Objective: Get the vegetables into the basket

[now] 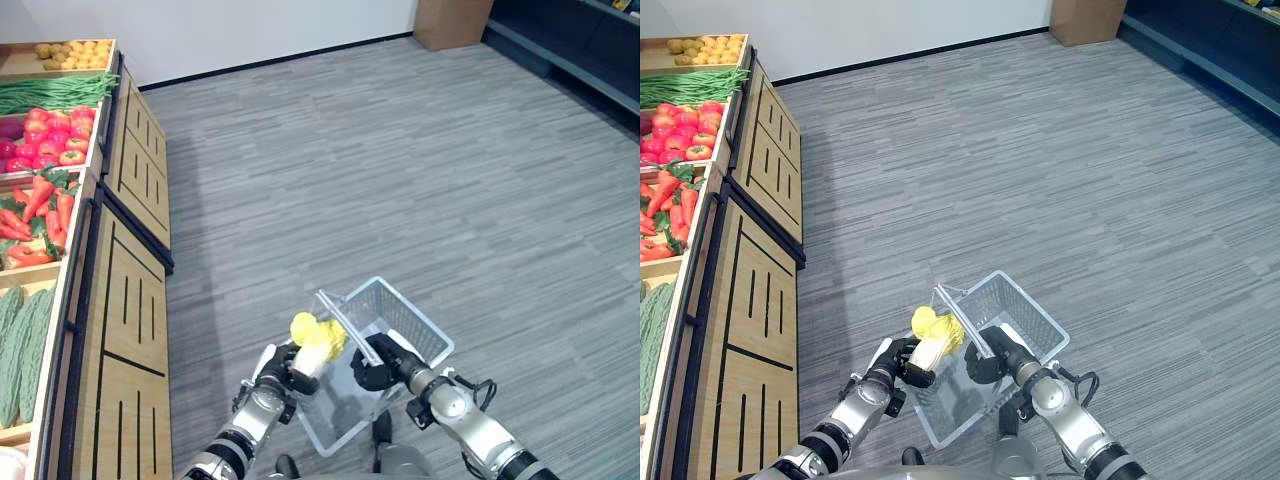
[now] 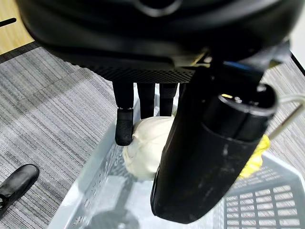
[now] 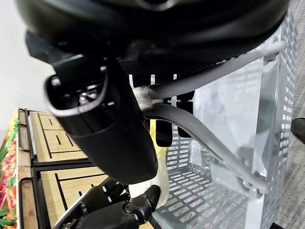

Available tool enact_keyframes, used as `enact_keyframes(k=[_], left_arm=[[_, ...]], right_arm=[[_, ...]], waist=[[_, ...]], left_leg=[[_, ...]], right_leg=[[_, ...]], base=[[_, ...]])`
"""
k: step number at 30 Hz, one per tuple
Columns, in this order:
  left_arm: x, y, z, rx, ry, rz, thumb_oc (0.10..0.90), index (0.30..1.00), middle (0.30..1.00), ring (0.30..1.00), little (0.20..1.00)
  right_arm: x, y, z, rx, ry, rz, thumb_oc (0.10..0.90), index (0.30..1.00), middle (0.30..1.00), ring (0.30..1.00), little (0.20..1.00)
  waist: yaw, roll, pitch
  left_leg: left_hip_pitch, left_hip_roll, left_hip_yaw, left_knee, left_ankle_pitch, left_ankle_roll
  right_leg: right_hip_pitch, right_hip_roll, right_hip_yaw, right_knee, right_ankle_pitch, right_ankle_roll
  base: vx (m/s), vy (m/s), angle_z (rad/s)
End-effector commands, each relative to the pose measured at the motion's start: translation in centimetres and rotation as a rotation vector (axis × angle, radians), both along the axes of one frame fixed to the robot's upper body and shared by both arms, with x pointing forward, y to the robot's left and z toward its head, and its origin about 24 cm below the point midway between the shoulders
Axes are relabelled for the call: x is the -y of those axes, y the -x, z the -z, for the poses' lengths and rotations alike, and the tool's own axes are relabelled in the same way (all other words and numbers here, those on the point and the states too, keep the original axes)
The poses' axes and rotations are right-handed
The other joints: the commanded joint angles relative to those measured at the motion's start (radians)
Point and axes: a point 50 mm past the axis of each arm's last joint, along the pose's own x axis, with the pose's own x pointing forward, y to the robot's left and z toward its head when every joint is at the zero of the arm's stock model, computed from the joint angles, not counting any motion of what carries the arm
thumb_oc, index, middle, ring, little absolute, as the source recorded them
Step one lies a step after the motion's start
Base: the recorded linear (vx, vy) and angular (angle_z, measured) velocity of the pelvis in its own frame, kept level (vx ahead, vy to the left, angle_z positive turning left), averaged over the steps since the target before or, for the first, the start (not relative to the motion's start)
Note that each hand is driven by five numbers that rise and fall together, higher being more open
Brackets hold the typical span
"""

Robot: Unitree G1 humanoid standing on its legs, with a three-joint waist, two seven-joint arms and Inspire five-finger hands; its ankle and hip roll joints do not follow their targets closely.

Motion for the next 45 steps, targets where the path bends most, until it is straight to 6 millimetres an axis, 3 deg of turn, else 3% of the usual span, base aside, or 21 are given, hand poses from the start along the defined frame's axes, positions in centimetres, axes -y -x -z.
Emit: enact_keyframes(k=[1, 9, 13, 17, 18, 19, 21, 23, 24, 28, 36, 45], left_arm=[[1.1, -4.3, -3.0, 0.172, -0.040, 0.087, 0.900, 1.000, 1.000, 1.000, 1.000], [1.7, -4.2, -2.9, 0.159, -0.029, 0.124, 0.900, 1.000, 1.000, 1.000, 1.000], [1.0, -3.5, -2.1, 0.111, -0.059, 0.173, 0.900, 1.000, 1.000, 1.000, 1.000], [-1.2, -1.8, -0.5, 0.027, -0.105, 0.158, 0.900, 1.000, 1.000, 1.000, 1.000], [-2.5, -0.9, 0.2, -0.015, -0.124, 0.136, 0.900, 1.000, 1.000, 1.000, 1.000], [-2.5, -0.8, 0.2, -0.016, -0.124, 0.136, 0.900, 1.000, 1.000, 1.000, 1.000], [-5.4, 1.4, 1.7, -0.096, -0.155, 0.033, 0.900, 1.000, 1.000, 1.000, 1.000], [-6.2, 2.3, 2.1, -0.125, -0.160, 0.004, 0.900, 1.000, 1.000, 1.000, 1.000], [-7.8, 3.8, 2.8, -0.168, -0.170, -0.080, 0.900, 1.000, 1.000, 1.000, 1.000], [-10.6, 6.5, 3.7, -0.242, -0.226, -0.200, 0.900, 1.000, 1.000, 1.000, 1.000], [-12.0, 9.9, 4.9, -0.371, -0.258, -0.254, 0.900, 1.000, 1.000, 1.000, 1.000], [-11.4, 12.2, 5.8, -0.471, -0.250, -0.267, 0.900, 1.000, 1.000, 1.000, 1.000]], right_arm=[[-5.3, -4.1, -8.4, 0.381, -0.281, -0.155, 0.400, 0.300, 0.300, 0.300, 0.300], [-5.4, -4.2, -7.8, 0.358, -0.275, -0.139, 0.400, 0.300, 0.300, 0.300, 0.300], [-3.5, -4.6, -6.3, 0.322, -0.201, -0.041, 0.400, 0.300, 0.300, 0.300, 0.300], [-0.1, -4.6, -4.0, 0.271, -0.089, 0.116, 0.400, 0.300, 0.300, 0.300, 0.300], [1.4, -4.3, -3.1, 0.245, -0.037, 0.171, 0.400, 0.300, 0.300, 0.300, 0.300], [1.3, -4.3, -3.0, 0.245, -0.037, 0.171, 0.400, 0.300, 0.300, 0.300, 0.300], [3.8, -3.4, -1.3, 0.187, 0.032, 0.275, 0.400, 0.300, 0.300, 0.300, 0.300], [4.3, -3.0, -0.7, 0.166, 0.045, 0.297, 0.400, 0.300, 0.300, 0.300, 0.300], [5.6, -2.3, 0.2, 0.134, 0.095, 0.332, 0.400, 0.300, 0.300, 0.300, 0.300], [7.6, -0.2, 2.4, 0.042, 0.152, 0.433, 0.400, 0.300, 0.300, 0.300, 0.300], [9.1, 3.6, 6.5, -0.185, 0.232, 0.516, 0.400, 0.300, 0.300, 0.300, 0.300], [9.2, 8.0, 9.7, -0.415, 0.242, 0.631, 0.400, 0.300, 0.300, 0.300, 0.300]], waist=[[-0.013, -0.025, -0.021], [-0.013, -0.025, -0.022], [-0.008, -0.029, -0.032], [0.006, -0.036, -0.050], [0.015, -0.038, -0.056], [0.015, -0.038, -0.056], [0.035, -0.042, -0.062], [0.040, -0.044, -0.063], [0.053, -0.049, -0.061], [0.073, -0.058, -0.058], [0.088, -0.067, -0.053], [0.090, -0.067, -0.051]], left_leg=[[-0.031, 0.026, -0.075, 0.001, 0.020, -0.064], [-0.025, 0.023, -0.077, 0.001, 0.016, -0.062], [-0.020, 0.024, -0.080, 0.001, 0.014, -0.060], [-0.007, 0.025, -0.088, 0.001, 0.007, -0.057], [-0.002, 0.023, -0.095, 0.001, 0.003, -0.055], [-0.002, 0.023, -0.095, 0.001, 0.003, -0.055], [0.004, 0.022, -0.110, 0.001, 0.000, -0.053], [0.005, 0.022, -0.114, 0.001, 0.000, -0.053], [0.003, 0.021, -0.122, 0.001, 0.001, -0.053], [-0.003, 0.016, -0.141, 0.001, 0.005, -0.053], [-0.008, 0.006, -0.161, 0.001, 0.002, -0.050], [-0.024, -0.004, -0.174, 0.001, 0.005, -0.047]], right_leg=[[0.108, -0.024, -0.012, 0.006, -0.100, 0.061], [0.113, -0.026, -0.011, 0.006, -0.098, 0.061], [0.120, -0.026, -0.016, 0.008, -0.097, 0.062], [0.136, -0.025, -0.027, 0.013, -0.103, 0.062], [0.144, -0.024, -0.033, 0.016, -0.107, 0.062], [0.145, -0.024, -0.033, 0.015, -0.108, 0.062], [0.157, -0.023, -0.047, 0.019, -0.114, 0.060], [0.161, -0.023, -0.051, 0.019, -0.116, 0.059], [0.166, -0.023, -0.062, 0.020, -0.119, 0.058], [0.173, -0.026, -0.081, 0.021, -0.122, 0.058], [0.181, -0.033, -0.094, 0.024, -0.126, 0.059], [0.174, -0.041, -0.105, 0.022, -0.120, 0.062]], base=[[0.00, 0.000, 0.00], [0.00, 0.000, 0.00], [0.00, 0.000, 0.00], [0.02, 0.005, 0.04], [0.02, 0.008, 0.07], [0.03, 0.007, 0.06], [0.02, 0.005, 0.09], [0.00, 0.004, 0.12], [-0.01, 0.006, 0.12], [-0.01, 0.013, 0.25], [0.00, 0.019, 0.09], [-0.01, 0.020, 0.06]])
